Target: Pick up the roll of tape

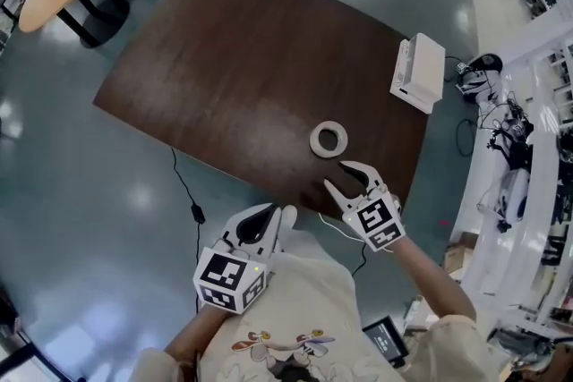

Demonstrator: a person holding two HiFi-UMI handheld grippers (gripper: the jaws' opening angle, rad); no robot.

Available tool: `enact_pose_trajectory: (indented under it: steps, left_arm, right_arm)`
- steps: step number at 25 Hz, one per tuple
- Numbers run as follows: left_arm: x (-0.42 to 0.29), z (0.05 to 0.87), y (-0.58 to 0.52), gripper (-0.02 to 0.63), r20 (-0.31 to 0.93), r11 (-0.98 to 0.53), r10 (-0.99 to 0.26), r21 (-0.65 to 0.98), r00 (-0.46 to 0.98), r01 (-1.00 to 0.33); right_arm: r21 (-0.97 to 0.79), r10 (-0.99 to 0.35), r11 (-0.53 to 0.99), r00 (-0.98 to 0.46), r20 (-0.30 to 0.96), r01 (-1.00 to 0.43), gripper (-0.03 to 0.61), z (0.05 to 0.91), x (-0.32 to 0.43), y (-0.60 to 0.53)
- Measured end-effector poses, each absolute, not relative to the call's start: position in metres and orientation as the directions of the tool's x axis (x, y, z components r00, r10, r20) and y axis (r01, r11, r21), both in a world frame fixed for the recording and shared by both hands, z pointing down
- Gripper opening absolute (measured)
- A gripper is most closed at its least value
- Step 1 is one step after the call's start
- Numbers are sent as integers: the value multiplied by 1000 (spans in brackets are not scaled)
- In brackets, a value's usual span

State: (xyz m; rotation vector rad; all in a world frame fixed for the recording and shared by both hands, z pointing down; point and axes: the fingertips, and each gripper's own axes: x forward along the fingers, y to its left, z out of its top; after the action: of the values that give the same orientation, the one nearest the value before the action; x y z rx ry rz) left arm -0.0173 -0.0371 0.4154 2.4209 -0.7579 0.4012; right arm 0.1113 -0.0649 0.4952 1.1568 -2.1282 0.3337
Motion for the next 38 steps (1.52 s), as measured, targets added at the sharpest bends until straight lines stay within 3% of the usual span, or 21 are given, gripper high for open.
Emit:
enact_pose_trajectory:
  steps: [18, 22, 34, 36, 38]
  left_arm:
    - [14, 454, -67, 2, 500, -642, -433, 413, 750, -646]
    - [32, 458, -81, 87, 504, -672, -399, 407, 766, -618]
    - [83, 490, -94, 82, 547, -675, -348, 416, 761, -609]
    - [83, 493, -96, 6, 555, -677, -364, 393, 748, -622]
    - [84, 495, -97, 6, 559, -684, -368, 378, 743, -624]
  right_arm:
    - [146, -429, 766, -327, 842, -627, 187, 598, 141, -98]
    - [106, -394, 771, -340, 854, -628, 193, 609, 144, -103]
    - [142, -290, 886, -287, 913, -442, 183, 671, 156, -116]
    - [146, -278, 895, -270, 922, -422, 181, 679, 157, -117]
    - [142, -264, 900, -258, 929, -411, 172, 684, 157, -119]
